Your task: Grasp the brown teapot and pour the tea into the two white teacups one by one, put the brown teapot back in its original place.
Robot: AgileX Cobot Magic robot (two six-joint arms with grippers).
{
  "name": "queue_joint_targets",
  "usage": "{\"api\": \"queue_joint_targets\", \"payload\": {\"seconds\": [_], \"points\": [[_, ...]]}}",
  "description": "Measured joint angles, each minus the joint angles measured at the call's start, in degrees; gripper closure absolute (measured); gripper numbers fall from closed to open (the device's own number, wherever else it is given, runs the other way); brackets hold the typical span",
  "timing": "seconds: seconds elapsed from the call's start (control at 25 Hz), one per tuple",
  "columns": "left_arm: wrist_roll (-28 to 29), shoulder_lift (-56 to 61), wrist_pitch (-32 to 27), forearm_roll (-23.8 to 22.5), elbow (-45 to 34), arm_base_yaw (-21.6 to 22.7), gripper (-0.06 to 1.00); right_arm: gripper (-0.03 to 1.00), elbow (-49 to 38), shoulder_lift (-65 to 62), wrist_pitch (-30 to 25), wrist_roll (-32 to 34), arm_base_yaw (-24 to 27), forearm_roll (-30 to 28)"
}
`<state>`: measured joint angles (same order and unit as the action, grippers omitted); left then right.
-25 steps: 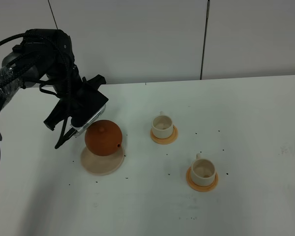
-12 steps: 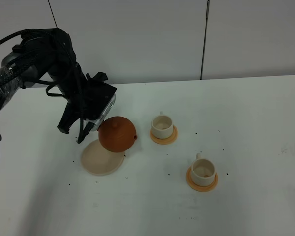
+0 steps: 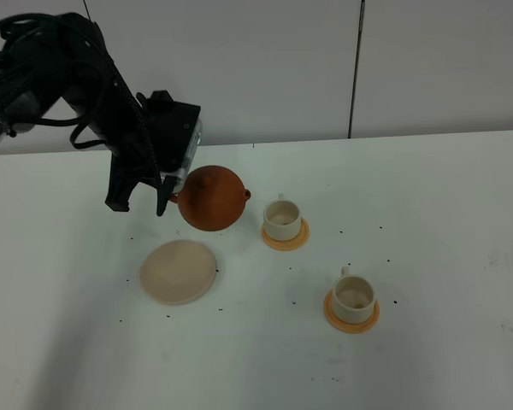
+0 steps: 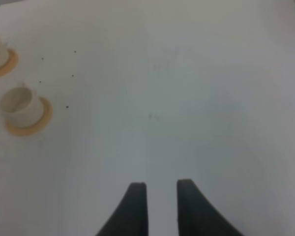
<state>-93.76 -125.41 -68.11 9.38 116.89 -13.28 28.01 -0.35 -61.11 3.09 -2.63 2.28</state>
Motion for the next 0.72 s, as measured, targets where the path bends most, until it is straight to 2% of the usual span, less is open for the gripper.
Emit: {"api": "queue_joint_targets", "payload": {"seconds": [0.32, 0.56, 0.72], "points": [[1.21, 0.77, 0.00, -0.32, 0.00, -1.49, 0.77, 0.82, -0.04, 0.00, 0.00, 0.00, 0.00, 0.00], [2.56, 0.77, 0.00, -5.02, 0.00, -6.60, 0.77, 0.82, -0.06, 0.00, 0.00, 0.00, 0.00, 0.00], [3.10, 0.77, 0.00, -5.73, 0.00, -9.27, 0.77, 0.82, -0.06, 0.00, 0.00, 0.00, 0.00, 0.00]]}}
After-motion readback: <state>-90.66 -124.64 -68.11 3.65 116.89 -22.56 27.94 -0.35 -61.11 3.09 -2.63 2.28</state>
